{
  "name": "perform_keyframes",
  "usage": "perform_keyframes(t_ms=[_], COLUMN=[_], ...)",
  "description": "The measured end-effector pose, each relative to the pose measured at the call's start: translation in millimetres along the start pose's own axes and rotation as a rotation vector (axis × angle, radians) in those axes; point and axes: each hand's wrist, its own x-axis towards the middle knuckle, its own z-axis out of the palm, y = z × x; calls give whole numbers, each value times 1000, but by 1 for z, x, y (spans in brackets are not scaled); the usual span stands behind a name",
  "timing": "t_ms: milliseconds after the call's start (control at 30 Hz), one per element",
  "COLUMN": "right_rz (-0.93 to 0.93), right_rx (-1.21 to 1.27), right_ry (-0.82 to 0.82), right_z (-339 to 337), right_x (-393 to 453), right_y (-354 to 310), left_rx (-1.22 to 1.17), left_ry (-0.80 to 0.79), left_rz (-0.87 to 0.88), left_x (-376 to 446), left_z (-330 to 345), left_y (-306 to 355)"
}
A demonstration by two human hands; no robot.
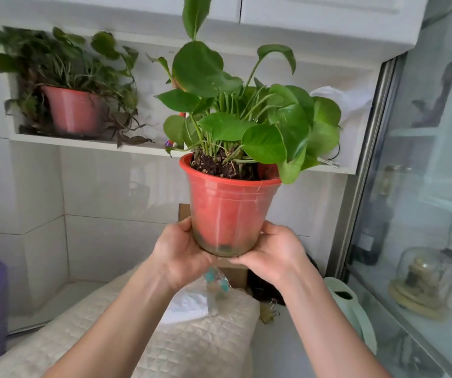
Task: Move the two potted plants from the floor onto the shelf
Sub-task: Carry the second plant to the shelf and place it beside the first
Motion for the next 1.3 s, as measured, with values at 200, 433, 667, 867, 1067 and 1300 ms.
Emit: perform_keyframes(t_ms=[200, 433, 667, 867, 1067, 1300], right_rz=[23, 55, 89, 75, 59, 8], right_rx=[-42, -75, -105, -140, -100, -99], right_ry=[-74, -121, -150, -144, -175, -131], right_z=[16, 40, 54, 55, 55, 56], right_x=[16, 29, 42, 54, 66, 82], right_y=[-43, -78, -95, -106, -106, -111], left_rx=[30, 97, 117, 172, 275, 580], left_ry=[-30, -27, -65, -33, 40, -63], left_rz=[77, 155, 187, 262, 436, 641], left_x=[16, 24, 36, 58, 74, 91], left_z=[38, 80, 93, 91, 89, 79], left_y=[11, 29, 40, 41, 47, 50])
